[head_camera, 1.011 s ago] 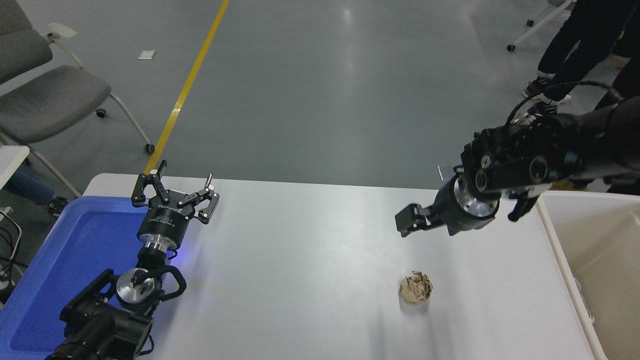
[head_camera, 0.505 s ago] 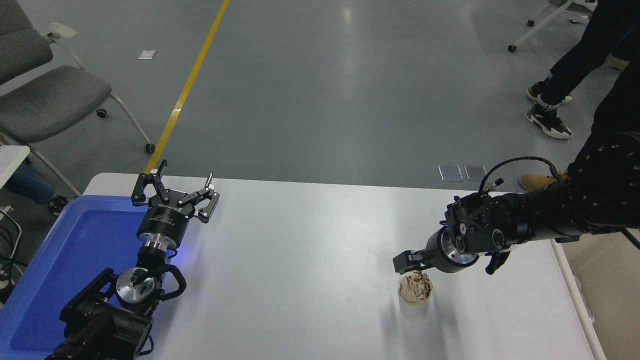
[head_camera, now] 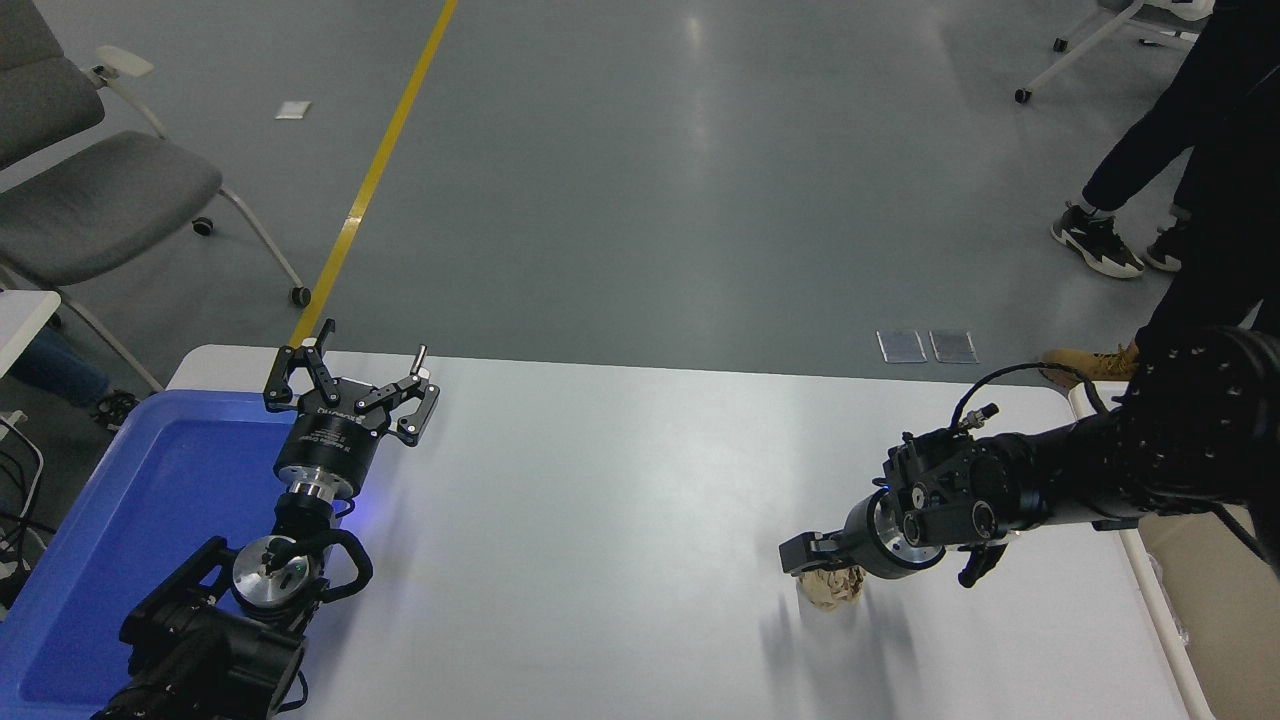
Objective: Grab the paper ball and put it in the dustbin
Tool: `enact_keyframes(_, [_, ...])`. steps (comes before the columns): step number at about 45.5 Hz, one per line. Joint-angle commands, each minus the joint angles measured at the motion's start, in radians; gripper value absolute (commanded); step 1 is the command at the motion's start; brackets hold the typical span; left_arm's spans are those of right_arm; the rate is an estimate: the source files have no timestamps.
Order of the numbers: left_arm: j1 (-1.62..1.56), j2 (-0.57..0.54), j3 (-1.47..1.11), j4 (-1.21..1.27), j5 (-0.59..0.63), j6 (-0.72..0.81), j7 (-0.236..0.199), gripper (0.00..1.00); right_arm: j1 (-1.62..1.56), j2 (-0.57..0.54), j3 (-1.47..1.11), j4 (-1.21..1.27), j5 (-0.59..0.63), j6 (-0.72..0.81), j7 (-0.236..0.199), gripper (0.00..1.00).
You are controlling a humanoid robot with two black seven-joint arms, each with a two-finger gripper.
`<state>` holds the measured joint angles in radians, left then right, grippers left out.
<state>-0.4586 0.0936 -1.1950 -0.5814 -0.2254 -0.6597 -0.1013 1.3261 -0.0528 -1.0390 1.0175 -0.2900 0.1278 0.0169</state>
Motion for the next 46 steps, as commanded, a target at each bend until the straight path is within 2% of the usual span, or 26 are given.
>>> enact_keyframes(1, [0.000, 0.000, 0.000, 0.000, 0.000, 0.000, 0.000, 0.99, -0.034, 0.001, 0.002, -0.027, -0.026, -0.002, 0.002, 0.96])
enact_keyframes(3, [0.000, 0.000, 0.000, 0.000, 0.000, 0.000, 0.000, 0.99, -0.038, 0.001, 0.002, -0.028, -0.028, -0.002, 0.002, 0.86])
enact_keyframes(6, [0.000, 0.000, 0.000, 0.000, 0.000, 0.000, 0.000, 0.99, -0.042, 0.001, 0.002, -0.030, -0.034, -0.002, 0.002, 0.60])
enact_keyframes(11, [0.000, 0.000, 0.000, 0.000, 0.000, 0.000, 0.000, 0.99, -0.044, 0.001, 0.002, -0.030, -0.052, -0.002, 0.002, 0.45])
enact_keyframes(12, [0.000, 0.000, 0.000, 0.000, 0.000, 0.000, 0.000, 0.99, -0.042, 0.001, 0.002, -0.030, -0.051, -0.002, 0.002, 0.38])
enact_keyframes(15, [0.000, 0.000, 0.000, 0.000, 0.000, 0.000, 0.000, 0.99, -0.041, 0.001, 0.002, -0.030, -0.054, -0.002, 0.003, 0.00])
enact_keyframes(28, [0.000, 0.000, 0.000, 0.000, 0.000, 0.000, 0.000, 0.99, 0.019, -0.024, -0.004, 0.002, -0.067, 0.016, 0.002, 0.00])
enact_keyframes(40, [0.000, 0.000, 0.000, 0.000, 0.001, 0.000, 0.000, 0.99, 0.257, -0.180, -0.001, 0.202, -0.087, 0.090, 0.005, 0.00])
enact_keyframes(46, [0.000, 0.000, 0.000, 0.000, 0.000, 0.000, 0.000, 0.99, 0.459, -0.263, -0.019, 0.352, -0.092, 0.191, 0.005, 0.00])
